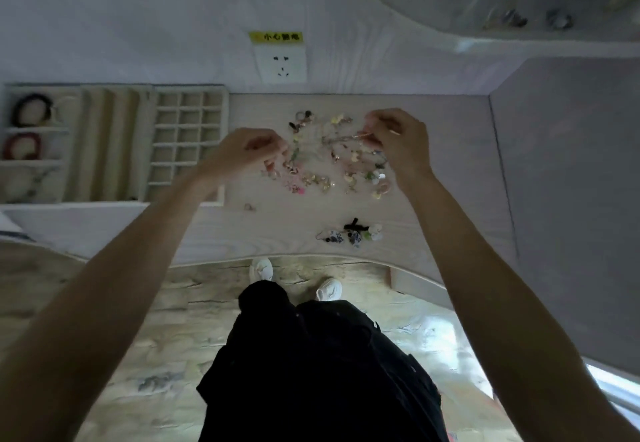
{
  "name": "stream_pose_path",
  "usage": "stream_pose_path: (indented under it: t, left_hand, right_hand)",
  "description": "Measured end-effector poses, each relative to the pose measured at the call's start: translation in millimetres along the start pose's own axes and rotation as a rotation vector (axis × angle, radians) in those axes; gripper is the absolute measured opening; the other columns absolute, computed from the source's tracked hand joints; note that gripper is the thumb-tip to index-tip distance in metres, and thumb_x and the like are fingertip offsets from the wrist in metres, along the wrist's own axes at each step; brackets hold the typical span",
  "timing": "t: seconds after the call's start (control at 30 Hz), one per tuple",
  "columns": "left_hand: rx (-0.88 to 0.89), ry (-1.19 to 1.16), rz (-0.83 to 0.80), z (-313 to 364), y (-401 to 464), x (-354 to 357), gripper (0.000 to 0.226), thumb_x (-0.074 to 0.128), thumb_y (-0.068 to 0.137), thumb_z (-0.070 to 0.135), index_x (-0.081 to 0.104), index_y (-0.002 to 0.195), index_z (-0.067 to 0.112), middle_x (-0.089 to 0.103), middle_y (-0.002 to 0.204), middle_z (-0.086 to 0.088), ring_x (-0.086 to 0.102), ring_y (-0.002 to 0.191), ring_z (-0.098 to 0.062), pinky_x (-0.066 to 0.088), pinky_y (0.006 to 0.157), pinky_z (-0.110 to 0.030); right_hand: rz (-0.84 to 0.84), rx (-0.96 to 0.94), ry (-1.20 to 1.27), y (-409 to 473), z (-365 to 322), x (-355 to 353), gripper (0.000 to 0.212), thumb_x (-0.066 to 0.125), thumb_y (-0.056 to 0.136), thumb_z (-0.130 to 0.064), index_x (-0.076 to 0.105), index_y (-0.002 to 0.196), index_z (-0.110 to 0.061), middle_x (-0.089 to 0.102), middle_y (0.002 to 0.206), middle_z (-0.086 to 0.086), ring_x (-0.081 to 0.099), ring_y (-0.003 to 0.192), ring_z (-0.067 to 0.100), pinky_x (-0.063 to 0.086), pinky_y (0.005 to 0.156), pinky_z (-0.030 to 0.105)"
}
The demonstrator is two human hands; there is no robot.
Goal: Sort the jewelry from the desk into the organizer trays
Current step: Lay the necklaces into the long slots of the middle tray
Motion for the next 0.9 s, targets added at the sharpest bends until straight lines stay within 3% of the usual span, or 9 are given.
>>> stream_pose_path:
  t: [0.1, 0.2, 0.3, 0.4, 0.5, 0.57, 0.67, 0.77, 0.9]
  left_hand:
    - [-0.154, -0.051, 0.105, -61.5, -39.1, -40.1, 0.018, 0.055, 0.095, 0.019, 0.066, 0.082, 0.024, 0.063, 0.061, 0.015, 0.059, 0.062, 0.001, 0.045, 0.066, -0.015]
    - [-0.275, -0.085, 0.256, -116.0, -87.4, -85.0, 0.013, 0.060, 0.093, 0.013, 0.067, 0.083, 0.017, 0.067, 0.066, 0.010, 0.061, 0.061, 0.003, 0.046, 0.065, -0.015]
    - [-0.370, -0.170, 0.445, -148.7, -128.4, -120.8, 0.022, 0.066, 0.087, 0.014, 0.070, 0.075, 0.032, 0.066, 0.058, 0.017, 0.060, 0.058, 0.006, 0.047, 0.068, -0.020]
    - [-0.453, -0.113, 0.666, -171.5, -166.3, -146.0, 0.030, 0.068, 0.086, 0.014, 0.068, 0.073, 0.042, 0.063, 0.056, 0.023, 0.057, 0.058, 0.012, 0.051, 0.070, -0.017]
    - [-0.513, -0.122, 0.796, -190.4, -198.1, -157.8, 0.016, 0.069, 0.086, 0.020, 0.067, 0.083, 0.036, 0.066, 0.062, 0.020, 0.062, 0.060, 0.003, 0.057, 0.077, -0.035]
    - [-0.509, -0.097, 0.848, -198.0, -214.2, -166.7, 0.010, 0.068, 0.087, 0.017, 0.069, 0.089, 0.027, 0.066, 0.063, 0.016, 0.063, 0.062, -0.003, 0.057, 0.073, -0.029]
    - [-0.476, 0.088, 0.839, -191.4, -216.7, -167.3, 0.007, 0.071, 0.084, 0.017, 0.072, 0.091, 0.018, 0.068, 0.072, 0.007, 0.061, 0.064, -0.005, 0.050, 0.070, -0.013]
    - [-0.421, 0.165, 0.783, -182.8, -200.7, -162.0, 0.008, 0.073, 0.082, 0.018, 0.073, 0.087, 0.013, 0.070, 0.074, 0.002, 0.061, 0.065, -0.009, 0.052, 0.070, -0.024]
    - [-0.403, 0.248, 0.692, -180.1, -180.9, -154.6, 0.011, 0.070, 0.084, 0.025, 0.069, 0.088, 0.014, 0.070, 0.078, 0.002, 0.061, 0.069, -0.009, 0.041, 0.063, -0.016]
  right_hand:
    - [-0.132, -0.012, -0.170, 10.0, 2.9, 45.3, 0.012, 0.060, 0.089, -0.002, 0.068, 0.097, 0.000, 0.069, 0.079, 0.008, 0.068, 0.067, 0.013, 0.055, 0.068, 0.022]
    - [-0.259, -0.044, -0.284, 21.0, 5.6, 103.7, 0.010, 0.061, 0.088, -0.001, 0.068, 0.094, -0.005, 0.068, 0.081, 0.011, 0.068, 0.065, 0.012, 0.056, 0.067, 0.022]
    - [-0.410, -0.126, -0.444, 25.1, 9.5, 166.4, 0.011, 0.061, 0.087, 0.000, 0.068, 0.088, -0.009, 0.067, 0.078, 0.012, 0.065, 0.059, 0.005, 0.056, 0.067, 0.022]
    - [-0.472, -0.190, -0.523, 27.5, 9.2, 224.8, 0.012, 0.060, 0.088, -0.002, 0.067, 0.088, -0.011, 0.066, 0.072, 0.004, 0.063, 0.058, 0.004, 0.056, 0.065, 0.024]
    - [-0.479, -0.227, -0.551, 38.5, 7.2, 275.2, 0.013, 0.057, 0.090, -0.004, 0.068, 0.095, -0.008, 0.066, 0.076, 0.004, 0.066, 0.068, 0.017, 0.058, 0.071, 0.034]
    - [-0.505, -0.266, -0.600, 44.7, 3.3, 314.0, 0.015, 0.054, 0.091, -0.003, 0.068, 0.098, -0.004, 0.065, 0.080, 0.006, 0.067, 0.073, 0.021, 0.058, 0.072, 0.035]
    - [-0.516, -0.357, -0.651, 51.2, -10.7, 355.3, 0.015, 0.054, 0.089, 0.000, 0.068, 0.096, -0.003, 0.067, 0.086, 0.007, 0.065, 0.071, 0.016, 0.057, 0.073, 0.026]
    - [-0.532, -0.393, -0.651, 58.3, -15.5, 388.0, 0.014, 0.056, 0.086, -0.001, 0.069, 0.092, -0.005, 0.068, 0.085, 0.009, 0.067, 0.078, 0.021, 0.057, 0.077, 0.033]
    - [-0.528, -0.426, -0.689, 67.7, -11.4, 421.7, 0.017, 0.055, 0.082, -0.001, 0.070, 0.089, -0.007, 0.069, 0.082, 0.007, 0.067, 0.076, 0.021, 0.056, 0.077, 0.036]
Point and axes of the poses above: each hand's wrist, its own y-axis towards the middle knuckle, its own x-axis out of the palm, z = x × y, the point moved 9 cm from there along y, towards the middle knuckle
